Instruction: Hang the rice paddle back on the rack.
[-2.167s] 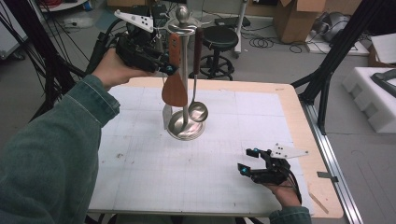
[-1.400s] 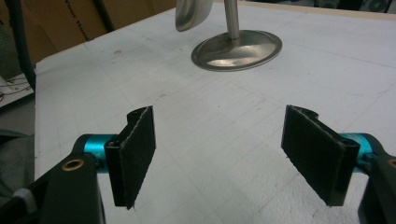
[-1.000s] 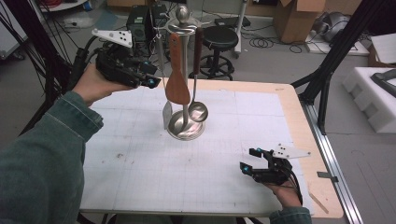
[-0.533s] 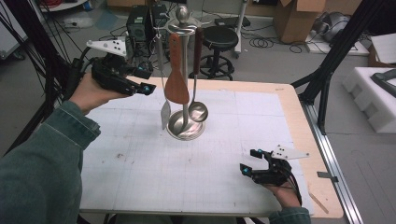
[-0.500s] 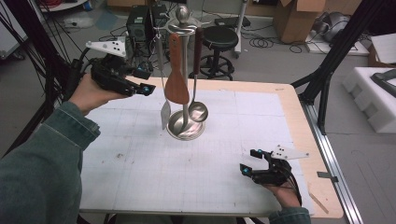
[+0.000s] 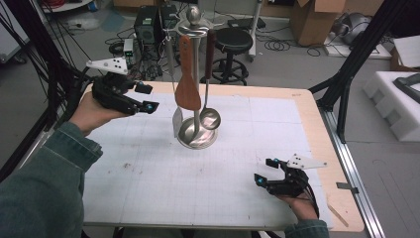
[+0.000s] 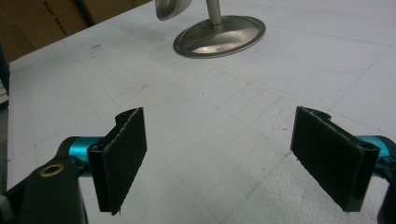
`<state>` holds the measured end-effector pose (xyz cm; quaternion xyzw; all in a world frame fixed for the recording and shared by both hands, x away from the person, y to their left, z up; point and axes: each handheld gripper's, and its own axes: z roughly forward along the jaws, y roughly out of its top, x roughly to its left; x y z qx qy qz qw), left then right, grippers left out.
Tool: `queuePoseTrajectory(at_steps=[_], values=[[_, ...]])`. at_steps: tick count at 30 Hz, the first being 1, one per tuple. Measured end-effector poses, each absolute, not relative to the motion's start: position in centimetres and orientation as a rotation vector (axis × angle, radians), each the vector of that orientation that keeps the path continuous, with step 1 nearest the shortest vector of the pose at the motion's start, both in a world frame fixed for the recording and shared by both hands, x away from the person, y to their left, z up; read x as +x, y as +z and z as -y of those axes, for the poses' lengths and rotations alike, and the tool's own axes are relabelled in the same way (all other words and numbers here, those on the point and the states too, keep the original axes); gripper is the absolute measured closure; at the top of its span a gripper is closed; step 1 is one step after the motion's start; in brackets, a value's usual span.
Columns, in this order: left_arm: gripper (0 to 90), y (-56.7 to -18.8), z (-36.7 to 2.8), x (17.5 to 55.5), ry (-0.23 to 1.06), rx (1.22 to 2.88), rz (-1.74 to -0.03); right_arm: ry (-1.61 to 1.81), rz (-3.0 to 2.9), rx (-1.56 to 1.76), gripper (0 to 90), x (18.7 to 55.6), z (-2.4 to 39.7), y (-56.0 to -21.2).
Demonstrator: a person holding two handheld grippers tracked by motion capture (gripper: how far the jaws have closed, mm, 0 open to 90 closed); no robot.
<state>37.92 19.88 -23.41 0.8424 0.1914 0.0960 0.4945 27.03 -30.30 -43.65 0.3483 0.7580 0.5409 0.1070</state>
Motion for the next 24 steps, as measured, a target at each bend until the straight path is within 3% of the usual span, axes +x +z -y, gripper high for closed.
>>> queuePoseTrajectory(at_steps=[24], values=[[20.4, -28.3, -20.8, 35.8, 0.19, 2.026, -0.528, 1.582, -2.243, 1.034, 17.2, 27.0, 30.4, -43.8]])
